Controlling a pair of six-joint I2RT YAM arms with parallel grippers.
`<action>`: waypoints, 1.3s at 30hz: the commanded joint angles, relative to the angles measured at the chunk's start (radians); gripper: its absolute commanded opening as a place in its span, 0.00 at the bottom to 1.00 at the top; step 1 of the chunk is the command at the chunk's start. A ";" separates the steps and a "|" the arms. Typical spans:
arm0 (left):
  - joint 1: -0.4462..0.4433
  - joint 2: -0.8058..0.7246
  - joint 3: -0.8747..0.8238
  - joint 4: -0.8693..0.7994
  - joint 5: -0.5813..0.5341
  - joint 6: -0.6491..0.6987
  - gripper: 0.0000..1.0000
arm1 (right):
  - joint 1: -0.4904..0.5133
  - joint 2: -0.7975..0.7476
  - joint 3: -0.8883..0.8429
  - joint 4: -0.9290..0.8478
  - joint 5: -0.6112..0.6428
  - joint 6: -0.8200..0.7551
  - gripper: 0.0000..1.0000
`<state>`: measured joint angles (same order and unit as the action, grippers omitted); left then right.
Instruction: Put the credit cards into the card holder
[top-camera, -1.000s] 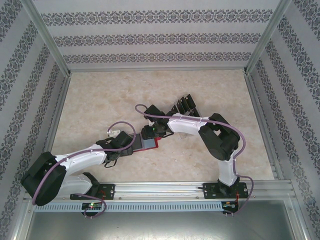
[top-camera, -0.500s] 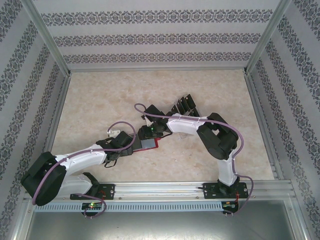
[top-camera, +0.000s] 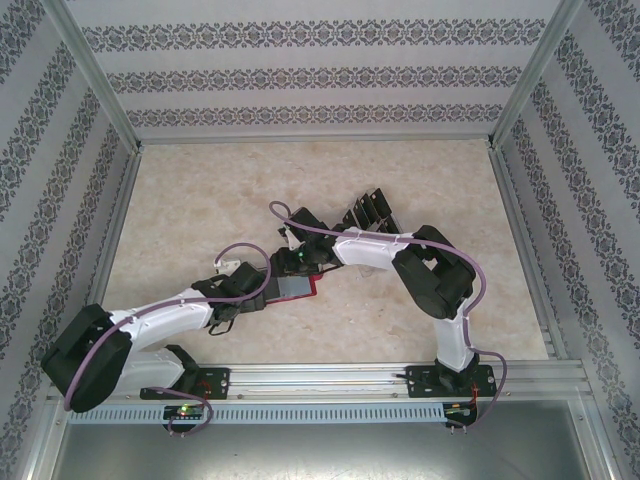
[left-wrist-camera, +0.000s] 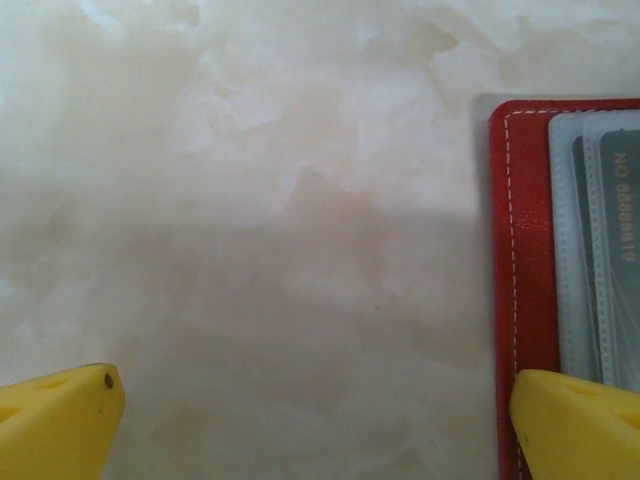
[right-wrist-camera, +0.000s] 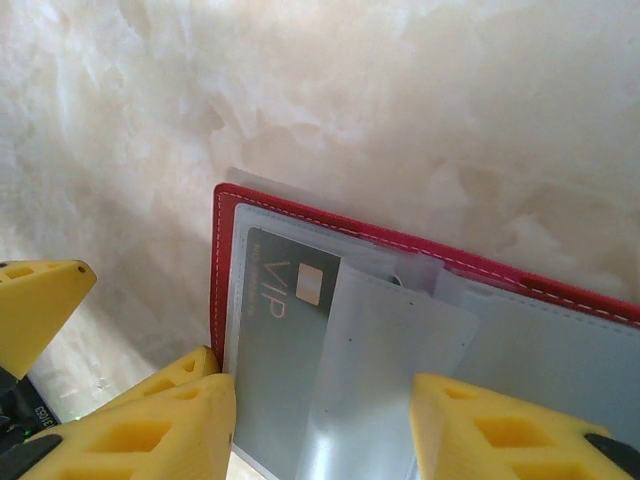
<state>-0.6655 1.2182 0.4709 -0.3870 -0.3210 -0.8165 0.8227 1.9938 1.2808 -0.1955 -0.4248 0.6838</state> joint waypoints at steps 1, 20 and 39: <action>0.010 -0.058 -0.001 -0.022 -0.001 0.007 1.00 | 0.009 0.020 -0.009 0.019 -0.023 0.022 0.49; -0.088 -0.183 -0.003 0.019 0.198 0.079 1.00 | 0.010 0.023 -0.017 0.050 -0.022 0.041 0.49; -0.209 -0.039 0.010 0.151 0.113 0.084 1.00 | 0.010 0.025 -0.026 0.071 -0.030 0.047 0.49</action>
<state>-0.8524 1.1694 0.4709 -0.2756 -0.1722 -0.7475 0.8227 2.0064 1.2671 -0.1371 -0.4358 0.7158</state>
